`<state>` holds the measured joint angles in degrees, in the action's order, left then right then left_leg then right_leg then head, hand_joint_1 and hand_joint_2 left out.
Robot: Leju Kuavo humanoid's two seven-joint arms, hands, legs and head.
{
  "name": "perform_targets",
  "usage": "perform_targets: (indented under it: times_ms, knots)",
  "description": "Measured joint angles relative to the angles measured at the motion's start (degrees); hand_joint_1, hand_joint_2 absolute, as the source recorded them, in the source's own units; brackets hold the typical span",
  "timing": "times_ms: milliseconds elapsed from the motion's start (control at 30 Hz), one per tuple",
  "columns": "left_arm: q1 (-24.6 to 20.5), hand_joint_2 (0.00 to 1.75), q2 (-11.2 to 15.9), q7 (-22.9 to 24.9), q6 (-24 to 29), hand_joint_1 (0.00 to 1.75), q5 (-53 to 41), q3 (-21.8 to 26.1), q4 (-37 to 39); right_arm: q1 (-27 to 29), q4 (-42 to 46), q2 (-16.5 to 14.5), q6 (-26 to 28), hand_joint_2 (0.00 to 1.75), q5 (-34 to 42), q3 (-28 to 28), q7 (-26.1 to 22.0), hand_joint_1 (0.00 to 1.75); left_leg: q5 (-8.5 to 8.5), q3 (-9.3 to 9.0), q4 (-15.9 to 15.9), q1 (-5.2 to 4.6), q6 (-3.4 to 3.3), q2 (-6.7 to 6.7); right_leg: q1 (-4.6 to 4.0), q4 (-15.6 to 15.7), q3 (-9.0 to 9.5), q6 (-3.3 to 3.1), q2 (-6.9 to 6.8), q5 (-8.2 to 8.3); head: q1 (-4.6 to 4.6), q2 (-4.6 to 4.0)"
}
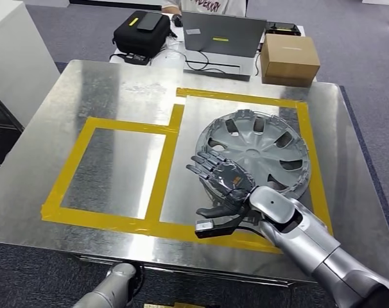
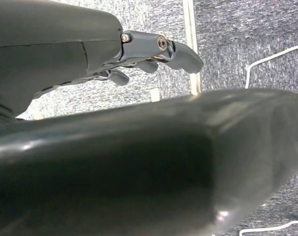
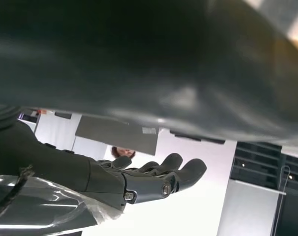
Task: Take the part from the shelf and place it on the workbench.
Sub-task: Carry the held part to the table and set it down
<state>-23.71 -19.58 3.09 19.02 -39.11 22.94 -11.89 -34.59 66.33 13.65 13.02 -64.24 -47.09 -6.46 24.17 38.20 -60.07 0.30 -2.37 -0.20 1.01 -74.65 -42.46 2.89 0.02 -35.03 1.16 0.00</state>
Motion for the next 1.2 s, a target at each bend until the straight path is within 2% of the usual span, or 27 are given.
perform_targets:
  times_ms: [33,67,133,167,200,267,300,333,367,433,467,500,533,567,633,700,733,800,833,900,967,1000,1033,1067,1133,1167,1200]
  knots:
    - [-0.1,0.00,0.1,0.0,0.0,0.00,0.0,0.1,0.0,0.0,-0.3,0.0,0.1,0.00,0.1,-0.2,0.0,0.00,-0.17,0.22,0.0,-0.10,-0.04,0.08,-0.03,0.0,0.48,-0.11,0.00,0.59,0.01,0.00]
    - [-0.2,0.00,0.1,0.0,0.0,0.00,0.1,0.2,0.0,-0.1,-0.5,-0.1,0.3,0.00,0.3,-0.4,0.0,0.00,-0.30,0.36,-0.1,-0.18,0.00,0.15,-0.09,2.4,2.12,-0.33,0.00,2.12,-0.01,0.00]
    - [-0.3,0.00,0.3,0.0,0.0,0.00,0.2,0.5,0.0,-0.4,-0.9,-0.2,0.6,0.00,0.5,-0.7,0.0,0.00,-0.57,0.68,-0.1,-0.32,0.27,0.40,-0.33,10.0,6.84,-0.84,0.12,5.04,0.04,0.00]
    - [-0.4,0.00,0.4,0.1,0.0,0.00,0.2,0.7,0.0,-0.5,-1.1,-0.3,0.8,0.00,0.5,-0.8,0.0,0.00,-0.80,0.86,-0.2,-0.36,0.49,0.57,-0.49,13.2,8.70,-0.98,0.20,5.68,0.05,0.00]
    - [-0.5,0.00,0.5,0.1,-0.1,0.00,0.3,0.9,0.0,-0.6,-1.2,-0.3,0.8,0.00,0.6,-0.9,0.0,0.00,-1.12,1.07,-0.2,-0.35,0.76,0.70,-0.65,15.0,9.72,-1.04,0.28,5.80,0.08,0.00]
    - [-0.6,0.00,0.8,0.2,-0.2,0.00,0.4,1.2,0.0,-0.7,-1.4,-0.4,0.9,0.00,0.6,-1.1,0.0,0.00,-1.80,1.37,0.0,-0.23,1.36,0.77,-0.91,16.0,9.99,-1.09,0.35,5.91,0.07,0.00]
    - [-0.6,0.00,1.0,0.2,-0.3,0.00,0.5,1.3,0.0,-0.7,-1.5,-0.5,0.9,0.00,0.6,-1.2,0.0,0.00,-1.63,1.61,-0.1,-0.18,1.61,0.67,-0.81,16.3,9.88,-1.24,0.20,6.21,0.07,-0.01]
    - [-0.5,0.00,1.1,0.2,-0.3,0.00,0.5,1.4,0.0,-0.8,-1.7,-0.7,1.0,0.00,0.6,-1.3,0.0,0.00,-0.83,1.94,-0.6,-0.16,1.91,0.55,-0.71,16.8,9.80,-1.49,0.11,6.54,0.19,-0.01]
    - [-0.5,0.00,1.3,0.3,-0.3,0.00,0.5,1.5,0.0,-0.9,-1.7,-0.8,1.0,0.00,0.6,-1.3,0.0,0.00,0.66,2.57,-2.2,-0.12,2.25,0.44,-0.52,17.1,9.67,-1.78,-0.02,6.91,0.33,-0.01]
    - [-0.3,0.00,1.4,0.2,-0.3,0.00,0.5,1.7,0.1,-1.0,-2.0,-1.0,1.0,0.00,0.6,-1.4,0.0,0.00,4.59,4.76,-8.6,0.11,3.00,0.32,-0.35,17.3,9.22,-2.20,-0.08,7.30,0.59,0.00]
    - [-0.3,0.00,1.4,0.2,-0.3,0.00,0.5,1.7,0.1,-1.0,-2.1,-1.1,1.0,0.00,0.6,-1.5,0.0,0.00,6.02,6.05,-12.4,0.27,3.33,0.31,-0.27,17.0,8.99,-2.26,-0.13,7.34,0.57,0.00]
    - [-0.3,0.00,1.4,0.2,-0.3,0.00,0.5,1.7,0.1,-0.9,-2.2,-1.1,1.0,0.00,0.6,-1.6,0.0,0.00,6.53,6.90,-15.2,0.43,3.60,0.30,-0.21,16.7,8.82,-2.25,-0.15,7.31,0.56,0.00]
    - [-0.4,0.00,1.4,0.2,-0.3,0.00,0.5,1.7,0.1,-0.7,-2.4,-1.1,1.0,0.00,0.6,-1.7,-0.1,0.00,6.01,7.08,-16.2,0.62,3.83,0.31,-0.08,16.4,8.72,-2.20,-0.19,7.25,0.56,0.00]
    - [-0.4,0.00,1.4,0.2,-0.3,0.00,0.5,1.7,0.1,-0.7,-2.5,-1.2,1.0,0.00,0.6,-1.7,-0.1,0.00,4.64,6.49,-15.2,0.82,4.03,0.32,0.12,16.1,8.68,-2.07,-0.18,7.12,0.55,-0.01]
    - [-0.5,0.00,1.3,0.2,-0.4,0.00,0.5,1.7,0.1,-0.8,-2.6,-1.3,1.1,0.00,0.6,-1.8,-0.1,0.00,1.20,3.72,-9.4,1.09,4.53,0.38,0.52,15.1,8.49,-1.38,-0.05,6.52,0.62,-0.01]
    - [-0.6,0.00,1.2,0.1,-0.5,0.00,0.5,1.7,0.1,-1.0,-2.8,-1.4,1.2,0.00,0.7,-1.9,-0.2,0.00,-0.17,1.87,-5.4,0.98,4.32,0.23,0.58,14.1,8.02,-0.51,0.14,6.06,0.79,-0.01]
    - [-0.7,0.00,1.1,0.1,-0.7,0.00,0.5,1.8,0.1,-1.1,-2.9,-1.5,1.2,0.00,0.7,-1.9,-0.3,0.00,0.13,1.71,-5.0,0.80,3.95,0.08,0.50,13.8,7.71,-0.13,0.18,6.14,0.80,-0.01]
    - [-1.0,0.00,1.0,0.1,-0.9,0.00,0.3,1.8,0.1,-1.4,-3.1,-1.5,1.4,0.00,0.8,-1.9,-0.3,0.00,0.49,1.83,-4.1,0.91,2.87,-0.05,0.58,13.6,7.07,0.48,0.10,6.27,0.60,0.00]
    - [-1.2,0.00,0.9,0.1,-1.0,0.00,0.3,1.8,0.1,-1.6,-3.2,-1.5,1.5,0.00,0.8,-1.9,-0.3,0.00,0.56,2.02,-3.6,0.98,2.23,-0.01,0.58,13.2,6.39,0.70,0.05,5.61,0.50,0.00]
    - [-1.5,0.00,0.8,0.2,-1.0,0.00,0.3,1.8,0.1,-1.8,-3.3,-1.6,1.5,0.00,0.8,-1.9,-0.3,0.00,0.14,2.82,-3.1,1.04,1.05,0.30,0.54,9.4,4.48,0.85,0.03,2.01,0.20,0.00]
    - [-1.7,0.00,0.8,0.3,-1.0,0.00,0.3,1.9,0.1,-1.8,-3.5,-1.7,1.5,0.00,0.9,-1.9,-0.3,0.00,-0.67,3.80,-3.1,0.76,0.42,0.76,0.45,2.4,2.35,0.80,0.04,-2.35,0.01,0.00]
    - [-1.8,0.00,0.8,0.3,-1.0,0.00,0.4,1.9,0.1,-1.8,-3.6,-1.7,1.5,0.00,0.9,-2.0,-0.3,0.00,-1.08,4.28,-3.1,0.59,0.28,0.94,0.40,-0.4,1.88,0.73,0.03,-3.45,-0.02,0.00]
    - [-1.9,0.00,0.8,0.3,-1.0,0.00,0.4,1.9,0.1,-1.7,-3.7,-1.7,1.5,0.00,0.9,-2.0,-0.3,0.00,-1.48,4.76,-3.1,0.44,0.22,1.07,0.30,-1.5,2.18,0.58,0.04,-3.56,-0.02,0.00]
    - [-2.1,0.00,0.8,0.3,-1.1,0.00,0.3,2.0,0.1,-1.7,-3.9,-1.7,1.6,0.00,0.8,-2.1,-0.2,0.00,-1.90,5.22,-3.1,0.32,0.21,1.14,0.17,-0.5,3.50,0.34,0.04,-2.70,-0.02,0.00]
    - [-2.3,0.00,0.8,0.3,-1.3,0.00,0.1,2.1,0.1,-1.7,-4.2,-1.7,1.7,0.00,0.8,-2.1,0.0,0.00,-2.78,6.09,-3.1,0.23,0.36,1.17,-0.18,6.5,8.16,-0.38,0.31,-0.12,-0.02,0.00]
    - [-2.3,0.00,0.7,0.4,-1.3,0.00,0.1,2.1,0.1,-1.7,-4.3,-1.7,1.9,0.00,0.8,-2.1,0.0,0.00,-3.31,6.52,-3.1,0.21,0.56,1.19,-0.38,10.4,10.48,-0.62,0.53,0.62,0.02,0.00]
    - [-2.3,0.00,0.7,0.6,-1.3,0.00,0.1,2.2,0.1,-1.7,-4.4,-1.7,2.2,0.00,0.8,-2.1,0.0,0.00,-3.98,6.86,-2.9,0.28,0.85,1.21,-0.62,13.1,11.88,-0.75,0.74,0.99,0.03,0.00]
